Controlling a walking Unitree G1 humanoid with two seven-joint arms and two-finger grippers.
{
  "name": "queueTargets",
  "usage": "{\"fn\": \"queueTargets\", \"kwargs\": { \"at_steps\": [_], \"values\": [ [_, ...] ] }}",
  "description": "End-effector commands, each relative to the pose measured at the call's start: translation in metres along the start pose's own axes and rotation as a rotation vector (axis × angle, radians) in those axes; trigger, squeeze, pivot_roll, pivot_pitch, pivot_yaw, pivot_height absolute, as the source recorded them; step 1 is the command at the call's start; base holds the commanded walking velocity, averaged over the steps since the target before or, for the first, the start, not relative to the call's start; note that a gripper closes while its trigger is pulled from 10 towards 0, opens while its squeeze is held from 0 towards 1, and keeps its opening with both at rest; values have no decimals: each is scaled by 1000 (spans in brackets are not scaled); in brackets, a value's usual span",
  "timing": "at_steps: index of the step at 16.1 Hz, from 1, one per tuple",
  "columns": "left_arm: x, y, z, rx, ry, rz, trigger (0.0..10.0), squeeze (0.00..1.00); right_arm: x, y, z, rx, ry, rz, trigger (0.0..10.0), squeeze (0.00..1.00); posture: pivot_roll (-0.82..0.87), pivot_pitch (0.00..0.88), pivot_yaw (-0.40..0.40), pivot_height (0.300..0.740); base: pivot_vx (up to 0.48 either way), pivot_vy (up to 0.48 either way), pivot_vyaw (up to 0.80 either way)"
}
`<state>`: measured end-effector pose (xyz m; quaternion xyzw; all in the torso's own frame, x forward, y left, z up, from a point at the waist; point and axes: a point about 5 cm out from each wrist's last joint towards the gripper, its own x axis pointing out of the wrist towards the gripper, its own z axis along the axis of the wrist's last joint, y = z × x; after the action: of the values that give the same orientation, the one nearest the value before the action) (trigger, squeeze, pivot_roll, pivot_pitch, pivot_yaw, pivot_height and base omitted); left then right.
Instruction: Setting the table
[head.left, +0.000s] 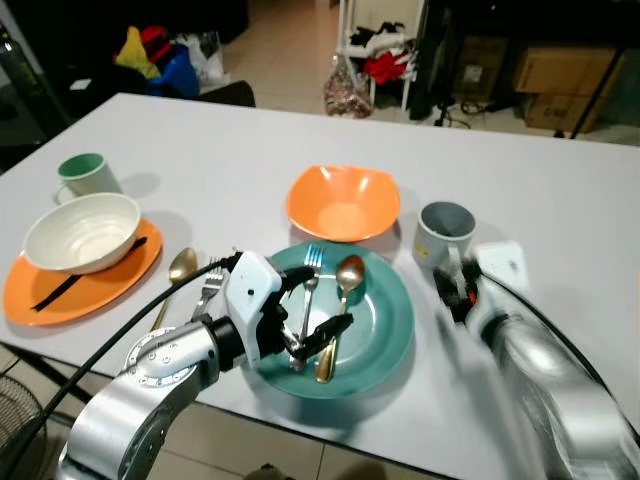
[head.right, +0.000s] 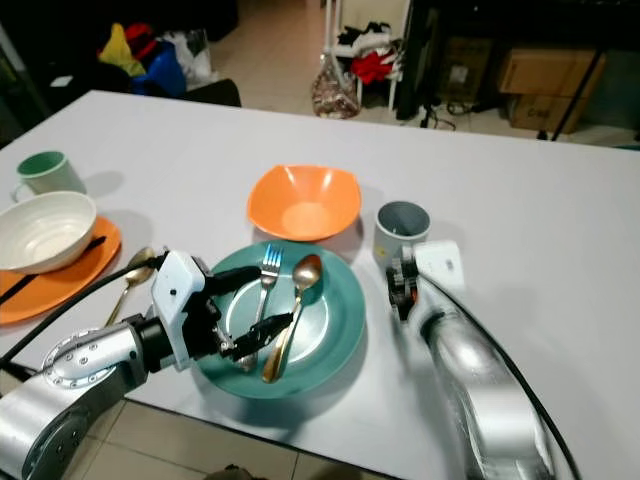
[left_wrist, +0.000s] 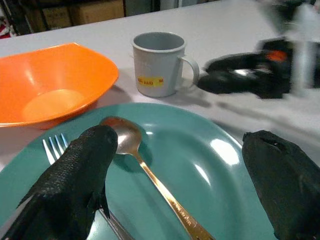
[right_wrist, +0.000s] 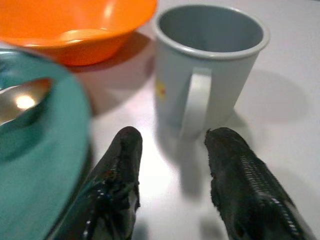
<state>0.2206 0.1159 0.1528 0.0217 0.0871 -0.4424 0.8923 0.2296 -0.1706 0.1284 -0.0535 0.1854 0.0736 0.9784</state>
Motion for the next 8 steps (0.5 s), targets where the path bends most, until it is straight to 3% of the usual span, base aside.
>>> {"fn": "queueTargets", "kwargs": {
  "at_steps": [1,2,4,5,6,8],
  "values": [
    [-3,4,5,4,-29,32,10000,125,-11,7,12,-2,-42,38,10000,1000,51,0,82,740,0,0,0],
    [-3,8,7,3,-48,76,10000,125,-20,11,15,-11,-54,49,10000,1000,44,0,88,740,0,0,0],
    [-3,20,7,14,-82,268,10000,129,-34,21,27,-31,-140,71,10000,1000,35,0,96,740,0,0,0],
    [-4,22,8,19,-109,354,10000,133,-37,24,35,17,-224,56,10000,1000,33,0,96,740,0,0,0],
    [-5,22,9,20,-121,383,10000,133,-39,25,38,44,-249,41,10000,1000,33,0,96,740,0,0,0],
    [-6,21,11,17,-155,446,10000,137,-40,22,43,93,-301,-14,10000,1000,50,0,66,740,0,-396,0]
  ]
}}
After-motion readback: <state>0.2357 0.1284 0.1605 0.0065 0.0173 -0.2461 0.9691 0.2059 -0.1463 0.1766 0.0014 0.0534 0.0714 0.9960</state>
